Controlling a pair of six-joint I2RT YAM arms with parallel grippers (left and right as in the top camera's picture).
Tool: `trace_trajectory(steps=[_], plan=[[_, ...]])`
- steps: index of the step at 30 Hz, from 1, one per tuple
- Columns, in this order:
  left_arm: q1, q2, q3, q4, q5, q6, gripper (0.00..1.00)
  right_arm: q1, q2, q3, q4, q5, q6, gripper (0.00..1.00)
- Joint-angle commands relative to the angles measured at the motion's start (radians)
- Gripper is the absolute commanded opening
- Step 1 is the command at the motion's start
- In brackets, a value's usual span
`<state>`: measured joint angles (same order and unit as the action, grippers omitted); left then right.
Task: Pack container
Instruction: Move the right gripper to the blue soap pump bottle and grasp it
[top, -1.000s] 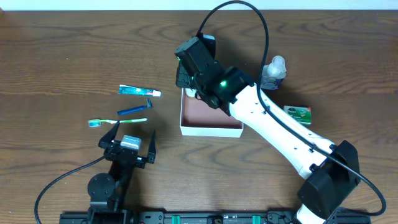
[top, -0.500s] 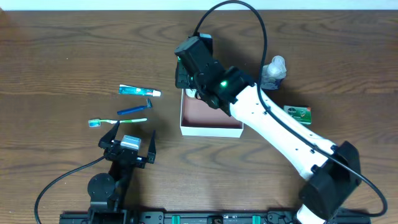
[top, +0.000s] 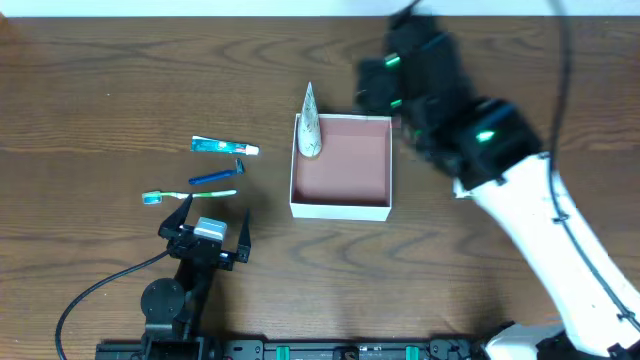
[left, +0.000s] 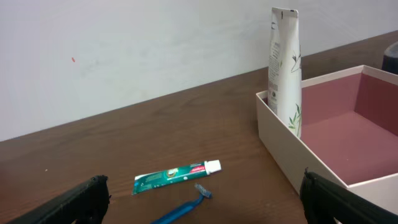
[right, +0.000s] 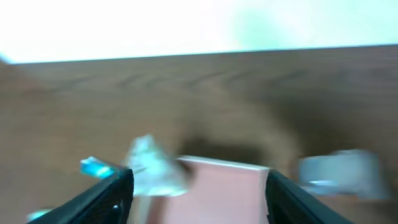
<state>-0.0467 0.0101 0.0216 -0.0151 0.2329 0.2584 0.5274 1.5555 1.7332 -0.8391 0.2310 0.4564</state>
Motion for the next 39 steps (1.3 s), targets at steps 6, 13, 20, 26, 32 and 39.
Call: trace_trajectory(steps=[6, 13, 20, 26, 32, 39], plan=[[0.005, -0.006, -0.018, -0.034, 0.014, -0.009, 0.98, -0.232, 0.059, 0.002, -0.049, -0.079, -0.331, 0.70], [0.004, -0.006, -0.018, -0.034, 0.014, -0.009, 0.98, -0.356, 0.154, -0.016, -0.069, -0.253, -0.482, 0.75], [0.004, -0.006, -0.018, -0.034, 0.014, -0.009, 0.98, -0.376, 0.285, -0.016, -0.123, -0.326, -0.536, 0.78], [0.005, -0.006, -0.018, -0.034, 0.014, -0.009, 0.98, -0.378, 0.366, -0.016, -0.116, -0.324, -0.521, 0.72], [0.005, -0.006, -0.018, -0.034, 0.014, -0.009, 0.98, -0.383, 0.389, -0.016, -0.118, -0.310, -0.493, 0.68], [0.005, -0.006, -0.018, -0.034, 0.014, -0.009, 0.98, -0.383, 0.391, -0.016, -0.118, -0.309, -0.491, 0.61]])
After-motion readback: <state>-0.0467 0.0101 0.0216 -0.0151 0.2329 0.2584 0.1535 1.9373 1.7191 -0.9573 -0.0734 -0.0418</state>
